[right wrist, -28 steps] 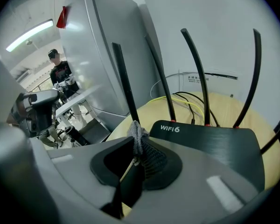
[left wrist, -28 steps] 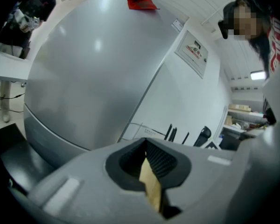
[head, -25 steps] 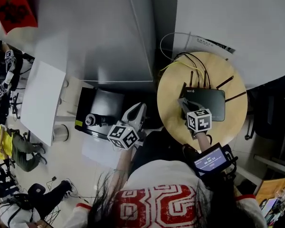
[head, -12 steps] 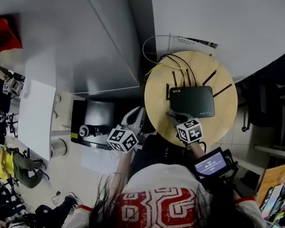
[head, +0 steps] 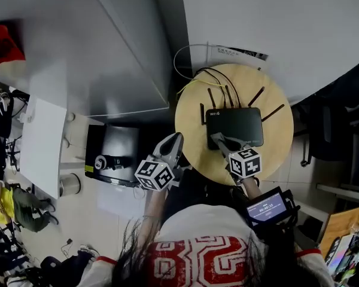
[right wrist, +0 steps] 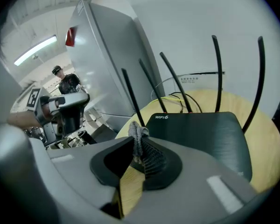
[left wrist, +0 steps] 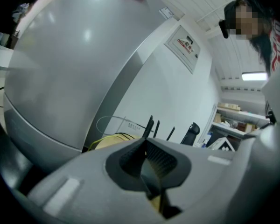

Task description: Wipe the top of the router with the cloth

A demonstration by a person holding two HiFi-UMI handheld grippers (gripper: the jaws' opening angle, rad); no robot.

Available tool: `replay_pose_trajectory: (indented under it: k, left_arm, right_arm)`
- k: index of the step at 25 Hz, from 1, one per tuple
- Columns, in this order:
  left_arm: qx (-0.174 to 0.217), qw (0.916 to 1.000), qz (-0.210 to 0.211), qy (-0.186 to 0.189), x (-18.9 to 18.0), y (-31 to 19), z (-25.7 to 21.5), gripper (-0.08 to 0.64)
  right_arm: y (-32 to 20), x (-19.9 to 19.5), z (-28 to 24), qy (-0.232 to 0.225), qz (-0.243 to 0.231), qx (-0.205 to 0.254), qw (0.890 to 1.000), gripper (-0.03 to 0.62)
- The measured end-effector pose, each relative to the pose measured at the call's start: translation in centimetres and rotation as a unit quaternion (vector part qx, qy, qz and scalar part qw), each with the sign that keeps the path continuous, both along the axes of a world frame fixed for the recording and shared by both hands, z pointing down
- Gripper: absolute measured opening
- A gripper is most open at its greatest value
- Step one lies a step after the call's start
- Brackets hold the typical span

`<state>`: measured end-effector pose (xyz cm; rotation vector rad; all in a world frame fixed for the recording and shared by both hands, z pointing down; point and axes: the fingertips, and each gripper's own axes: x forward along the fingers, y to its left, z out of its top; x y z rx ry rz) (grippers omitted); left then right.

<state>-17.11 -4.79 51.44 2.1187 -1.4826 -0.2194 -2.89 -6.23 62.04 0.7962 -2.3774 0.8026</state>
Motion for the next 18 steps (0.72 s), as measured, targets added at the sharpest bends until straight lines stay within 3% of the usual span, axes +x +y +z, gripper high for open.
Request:
replay_pose_trajectory:
  k: [6, 18]
  left_arm:
    - [0.002, 0.9996, -0.029, -0.005, -0.8, 0.5, -0.2, -0.005]
    - [-0.025, 0.9938, -0.105, -0.026, -4.9, 3.7, 0.7, -0.005]
  right_arm:
    - [-3.6, 0.6, 0.7, 0.017, 0.002, 0.006, 1.0, 0.043]
    - [-10.4, -2.3, 2.3, 0.024, -0.017, 0.013, 0.999, 0.043]
